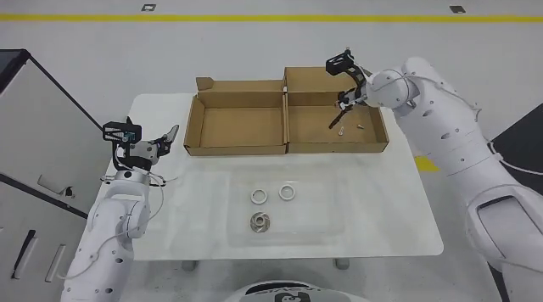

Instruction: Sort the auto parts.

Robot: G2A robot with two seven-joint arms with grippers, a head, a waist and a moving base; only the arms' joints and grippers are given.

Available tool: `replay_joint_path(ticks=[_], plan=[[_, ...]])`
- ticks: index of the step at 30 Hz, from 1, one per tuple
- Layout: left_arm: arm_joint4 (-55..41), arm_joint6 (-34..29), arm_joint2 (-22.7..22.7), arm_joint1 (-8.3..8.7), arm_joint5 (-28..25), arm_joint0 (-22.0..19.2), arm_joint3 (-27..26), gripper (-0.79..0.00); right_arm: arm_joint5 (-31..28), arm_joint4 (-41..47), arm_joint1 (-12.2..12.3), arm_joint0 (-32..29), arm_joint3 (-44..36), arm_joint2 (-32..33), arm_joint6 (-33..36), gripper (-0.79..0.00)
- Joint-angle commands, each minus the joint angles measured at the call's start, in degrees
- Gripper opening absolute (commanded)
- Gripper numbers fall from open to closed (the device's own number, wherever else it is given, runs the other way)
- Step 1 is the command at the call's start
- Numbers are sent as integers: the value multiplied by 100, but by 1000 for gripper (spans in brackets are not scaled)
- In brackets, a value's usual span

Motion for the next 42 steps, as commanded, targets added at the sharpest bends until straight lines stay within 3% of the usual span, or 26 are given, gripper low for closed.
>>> replay_joint_path(ticks=[1,12,22,42], plan=[[0,0,0,0,0,0,0,0,18,-21,-88,66,242,-183,-68,-785],[0,0,0,0,0,0,0,0,92,-364,-635,358,1576,-1084,-390,-785],[0,0,0,0,0,0,0,0,5,-468,-1060,481,2443,-1491,-579,-785],[0,0,0,0,0,0,0,0,-140,-536,-1543,557,3367,-1647,-711,-785]])
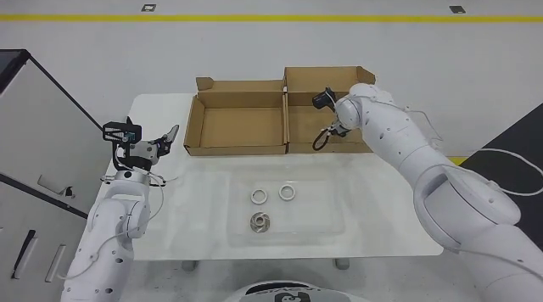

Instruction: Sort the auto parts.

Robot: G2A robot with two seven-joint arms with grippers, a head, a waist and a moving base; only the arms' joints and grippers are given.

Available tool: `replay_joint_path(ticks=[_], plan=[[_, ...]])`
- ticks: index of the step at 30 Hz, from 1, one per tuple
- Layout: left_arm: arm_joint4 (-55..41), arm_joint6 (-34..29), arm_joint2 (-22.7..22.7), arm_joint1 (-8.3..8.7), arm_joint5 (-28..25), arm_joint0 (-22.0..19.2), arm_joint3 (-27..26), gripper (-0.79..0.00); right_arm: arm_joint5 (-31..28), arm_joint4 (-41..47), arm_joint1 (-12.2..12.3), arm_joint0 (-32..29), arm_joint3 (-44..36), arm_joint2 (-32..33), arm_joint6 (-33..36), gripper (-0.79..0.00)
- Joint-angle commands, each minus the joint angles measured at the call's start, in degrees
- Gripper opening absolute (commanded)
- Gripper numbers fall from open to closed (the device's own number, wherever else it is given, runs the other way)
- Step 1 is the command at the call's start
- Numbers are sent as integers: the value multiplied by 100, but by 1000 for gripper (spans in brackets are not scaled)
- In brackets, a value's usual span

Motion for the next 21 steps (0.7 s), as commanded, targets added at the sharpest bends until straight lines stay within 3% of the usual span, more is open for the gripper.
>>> replay_joint_path(ticks=[1,3,6,8,10,16,17,19,21], plan=[[0,0,0,0,0,0,0,0,-12,-5,-29,7,60,3,-7,-785],[0,0,0,0,0,0,0,0,-20,-20,-62,10,122,3,-29,-785],[0,0,0,0,0,0,0,0,-15,-32,-107,26,209,14,-44,-690],[0,0,0,0,0,0,0,0,-18,-20,-135,29,260,30,-56,-563],[0,0,0,0,0,0,0,0,-4,-21,-160,37,310,47,-88,-489],[0,0,0,0,0,0,0,0,-41,90,-189,107,365,202,-261,-366],[0,0,0,0,0,0,0,0,-57,97,-184,121,361,231,-282,-326],[0,0,0,0,0,0,0,0,-95,141,-168,151,330,312,-355,0],[0,0,0,0,0,0,0,0,-136,197,-138,184,266,413,-408,0]])
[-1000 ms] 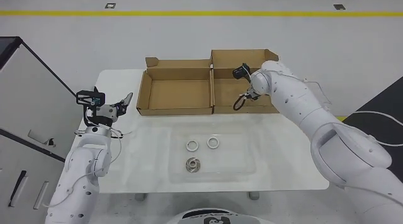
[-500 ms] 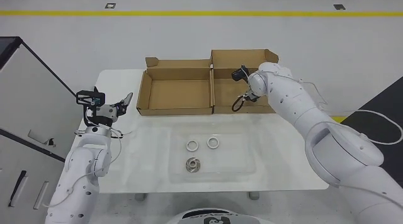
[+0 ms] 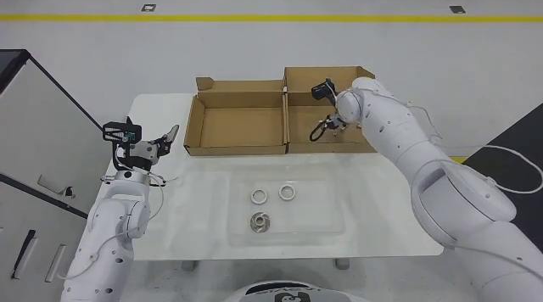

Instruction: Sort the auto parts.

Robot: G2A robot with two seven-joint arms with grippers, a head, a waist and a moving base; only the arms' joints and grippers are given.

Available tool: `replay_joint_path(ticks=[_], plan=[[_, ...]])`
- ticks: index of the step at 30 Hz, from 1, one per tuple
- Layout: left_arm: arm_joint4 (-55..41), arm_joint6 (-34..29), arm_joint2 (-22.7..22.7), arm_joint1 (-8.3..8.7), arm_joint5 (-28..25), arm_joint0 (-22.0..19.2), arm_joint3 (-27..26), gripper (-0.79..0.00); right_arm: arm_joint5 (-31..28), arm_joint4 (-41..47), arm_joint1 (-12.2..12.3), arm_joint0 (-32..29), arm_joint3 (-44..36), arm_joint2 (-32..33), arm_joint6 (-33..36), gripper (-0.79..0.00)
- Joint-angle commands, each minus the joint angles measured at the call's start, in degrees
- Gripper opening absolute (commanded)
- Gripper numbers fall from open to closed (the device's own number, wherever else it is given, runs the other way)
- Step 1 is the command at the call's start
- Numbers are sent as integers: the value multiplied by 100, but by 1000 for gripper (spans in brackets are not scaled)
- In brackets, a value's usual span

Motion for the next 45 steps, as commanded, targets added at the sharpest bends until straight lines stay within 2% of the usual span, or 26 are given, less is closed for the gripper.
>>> replay_joint_path(ticks=[1,8,13,20,24,27,31,37,42,45], plan=[[0,0,0,0,0,0,0,0,-43,65,35,24,-65,105,-36,0],[0,0,0,0,0,0,0,0,-284,435,341,62,-708,773,3,0],[0,0,0,0,0,0,0,0,-351,820,748,-287,-1915,1618,447,0],[0,0,0,0,0,0,0,0,-143,1776,1383,-1615,-4447,3437,1606,0],[0,0,0,0,0,0,0,0,-74,2773,1614,-2483,-5619,4478,2254,0],[0,0,0,0,0,0,0,0,59,3670,1731,-3028,-6150,5178,2709,0],[0,0,0,0,0,0,0,0,228,4787,1840,-3663,-6513,6001,3087,0],[0,0,0,0,0,0,0,0,331,6044,2031,-4541,-6759,6893,3115,0],[0,0,0,0,0,0,0,0,331,7218,2197,-5088,-6728,7371,3115,0],[0,0,0,0,0,0,0,0,289,7331,2237,-5161,-6746,7412,3115,0]])
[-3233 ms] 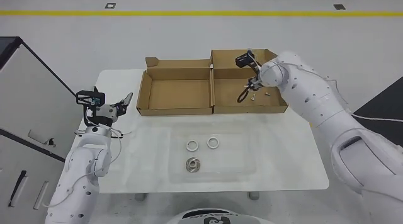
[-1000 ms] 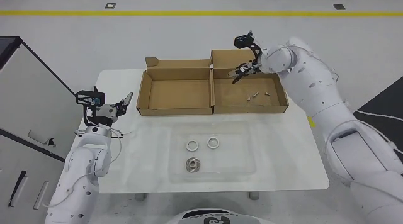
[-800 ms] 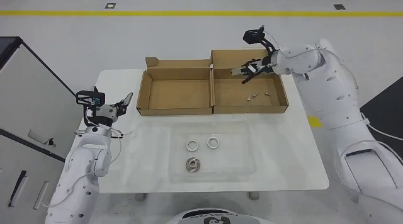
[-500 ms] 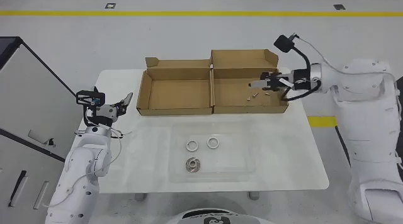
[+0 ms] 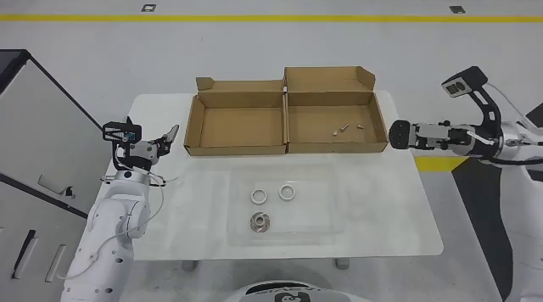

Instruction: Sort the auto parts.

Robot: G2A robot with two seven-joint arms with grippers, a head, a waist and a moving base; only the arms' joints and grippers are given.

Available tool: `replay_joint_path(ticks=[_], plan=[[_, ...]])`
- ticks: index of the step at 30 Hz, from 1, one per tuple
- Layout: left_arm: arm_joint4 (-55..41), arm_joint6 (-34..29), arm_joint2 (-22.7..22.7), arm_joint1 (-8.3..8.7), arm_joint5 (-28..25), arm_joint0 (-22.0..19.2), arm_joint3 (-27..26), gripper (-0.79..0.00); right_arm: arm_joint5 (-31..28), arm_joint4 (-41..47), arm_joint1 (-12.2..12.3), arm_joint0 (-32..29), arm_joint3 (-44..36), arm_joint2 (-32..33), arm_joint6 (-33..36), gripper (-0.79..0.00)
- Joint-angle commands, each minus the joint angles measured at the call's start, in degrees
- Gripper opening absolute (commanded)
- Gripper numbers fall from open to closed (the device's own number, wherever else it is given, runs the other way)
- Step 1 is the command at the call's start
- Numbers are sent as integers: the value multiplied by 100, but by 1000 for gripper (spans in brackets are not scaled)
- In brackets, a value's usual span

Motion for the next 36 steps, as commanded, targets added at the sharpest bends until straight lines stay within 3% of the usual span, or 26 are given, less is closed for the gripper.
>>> replay_joint_path(ticks=[1,13,15,23,29,36], plan=[[0,0,0,0,0,0,0,0,0,-15,-2,7,-2,-6,0,0],[0,0,0,0,0,0,0,0,0,-15,-2,7,-2,-6,0,0],[-113,-80,56,-4,-189,-14,-176,0,0,-15,-2,7,-2,-6,0,0],[504,-1524,718,22,-1176,-176,-1054,0,0,-15,-2,7,-2,-6,0,0],[621,-2519,1408,3,-1846,-642,-1195,0,0,-15,-2,7,-2,-6,0,0],[373,-3036,1871,-11,-2455,-907,-1428,0,0,-15,-2,7,-2,-6,0,0]])
